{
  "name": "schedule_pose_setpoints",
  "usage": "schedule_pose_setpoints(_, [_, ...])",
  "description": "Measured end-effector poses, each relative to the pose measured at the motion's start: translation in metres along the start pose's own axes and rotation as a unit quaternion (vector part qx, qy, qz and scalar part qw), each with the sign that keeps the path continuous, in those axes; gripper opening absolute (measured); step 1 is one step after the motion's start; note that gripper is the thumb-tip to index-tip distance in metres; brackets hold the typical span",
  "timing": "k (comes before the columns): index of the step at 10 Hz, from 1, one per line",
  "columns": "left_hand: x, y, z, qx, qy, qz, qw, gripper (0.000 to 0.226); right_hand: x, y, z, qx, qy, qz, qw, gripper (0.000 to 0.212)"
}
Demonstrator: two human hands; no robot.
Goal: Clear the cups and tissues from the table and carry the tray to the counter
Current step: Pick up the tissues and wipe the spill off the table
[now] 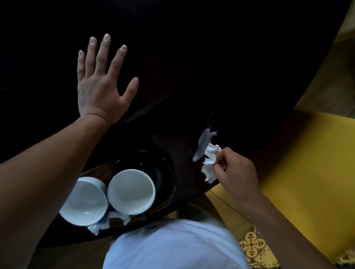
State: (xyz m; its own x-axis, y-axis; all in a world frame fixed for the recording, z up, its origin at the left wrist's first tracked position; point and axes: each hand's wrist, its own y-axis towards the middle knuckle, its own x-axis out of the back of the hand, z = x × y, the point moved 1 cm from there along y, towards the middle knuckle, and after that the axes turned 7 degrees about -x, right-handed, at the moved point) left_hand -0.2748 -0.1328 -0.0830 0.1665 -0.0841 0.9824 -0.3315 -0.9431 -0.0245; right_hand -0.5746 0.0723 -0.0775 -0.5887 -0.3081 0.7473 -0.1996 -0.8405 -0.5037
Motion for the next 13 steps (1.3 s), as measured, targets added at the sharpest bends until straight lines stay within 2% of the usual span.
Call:
schedule_pose_setpoints(1, [0.000, 0.000, 0.000, 0.000, 0.000, 0.001, 1.000, 0.069, -0.012, -0.012, 0.003, -0.042, 0.062, 0.049, 0.996, 0.022])
schedule_pose_setpoints(2, [0.000, 0.000, 0.000, 0.001, 0.001, 0.001, 1.000, 0.069, -0.030, -0.023, 0.016, -0.046, 0.063, 0.048, 0.996, 0.021])
schedule_pose_setpoints(3, [0.000, 0.000, 0.000, 0.001, 0.003, 0.002, 1.000, 0.069, -0.039, -0.022, 0.023, -0.042, 0.011, 0.014, 0.999, 0.020])
schedule_pose_setpoints(5, [0.001, 0.000, 0.000, 0.002, 0.004, 0.007, 1.000, 0.069, -0.033, -0.006, 0.029, -0.041, 0.007, -0.100, 0.994, 0.025])
schedule_pose_setpoints(7, [0.001, 0.000, 0.000, 0.002, 0.002, 0.006, 1.000, 0.069, -0.004, 0.048, 0.037, -0.040, 0.029, -0.139, 0.989, 0.021])
schedule_pose_setpoints(8, [0.001, 0.000, 0.000, 0.003, 0.002, 0.006, 1.000, 0.069, 0.002, 0.057, 0.036, -0.038, 0.038, -0.131, 0.990, 0.022])
schedule_pose_setpoints(10, [0.001, 0.001, 0.000, 0.003, 0.002, 0.008, 1.000, 0.069, 0.008, 0.031, 0.021, -0.040, 0.106, -0.013, 0.994, 0.026])
schedule_pose_setpoints(11, [0.002, 0.000, 0.000, 0.003, 0.001, 0.008, 1.000, 0.069, -0.002, 0.001, 0.003, -0.059, 0.051, 0.035, 0.996, 0.029])
schedule_pose_setpoints(12, [0.001, 0.001, -0.001, 0.003, -0.002, 0.008, 1.000, 0.069, -0.010, -0.008, -0.006, -0.081, 0.032, 0.028, 0.996, 0.026])
schedule_pose_setpoints(13, [0.001, 0.001, -0.001, 0.003, 0.002, 0.007, 1.000, 0.069, -0.010, 0.007, 0.003, -0.057, 0.032, -0.009, 0.998, 0.026])
